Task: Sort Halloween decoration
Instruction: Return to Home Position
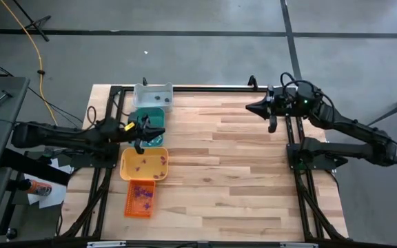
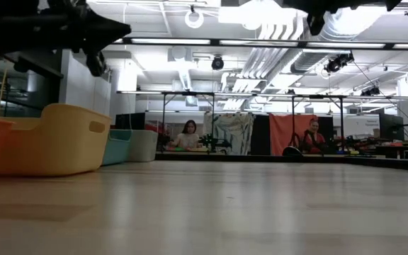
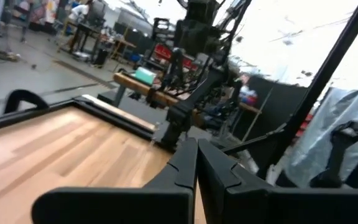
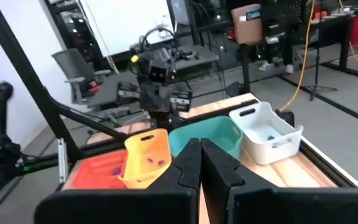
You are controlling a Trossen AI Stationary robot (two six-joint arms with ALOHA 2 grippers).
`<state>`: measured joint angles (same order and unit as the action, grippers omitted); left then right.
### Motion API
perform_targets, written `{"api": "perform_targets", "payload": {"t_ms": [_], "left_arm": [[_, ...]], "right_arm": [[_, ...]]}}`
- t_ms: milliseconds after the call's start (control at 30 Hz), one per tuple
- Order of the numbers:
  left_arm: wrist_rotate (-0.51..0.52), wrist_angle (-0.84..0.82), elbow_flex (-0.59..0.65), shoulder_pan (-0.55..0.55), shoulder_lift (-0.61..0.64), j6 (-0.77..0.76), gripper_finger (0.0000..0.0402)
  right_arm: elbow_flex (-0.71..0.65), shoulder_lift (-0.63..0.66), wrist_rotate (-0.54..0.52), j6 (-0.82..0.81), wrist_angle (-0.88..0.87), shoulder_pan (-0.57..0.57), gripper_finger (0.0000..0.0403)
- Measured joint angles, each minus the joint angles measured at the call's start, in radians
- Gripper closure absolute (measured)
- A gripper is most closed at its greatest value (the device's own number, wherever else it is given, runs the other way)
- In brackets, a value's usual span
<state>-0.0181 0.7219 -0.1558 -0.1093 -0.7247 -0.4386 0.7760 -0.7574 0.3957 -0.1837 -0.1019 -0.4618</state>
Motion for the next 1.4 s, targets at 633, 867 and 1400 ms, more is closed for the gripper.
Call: {"api": "perform_targets", "payload": {"t_ms": [633, 867, 1400], "left_arm": [[0.145, -0.091, 0.143, 0.151, 0.266, 0.050, 0.0402], [0.212, -0.162, 0.144, 0.199, 0.278, 0.029, 0.0402], [0.212, -0.183, 0.144, 0.199, 0.276, 0.030, 0.0402]], "right_arm": [[0.036, 0.008, 0.008, -0.132, 0.001, -0.011, 0.0403], [0.036, 0.063, 0.009, -0.113, -0.089, -0.011, 0.0403], [-0.540, 0.296, -0.145, -0.338, 0.495, 0.194, 0.0403]]}}
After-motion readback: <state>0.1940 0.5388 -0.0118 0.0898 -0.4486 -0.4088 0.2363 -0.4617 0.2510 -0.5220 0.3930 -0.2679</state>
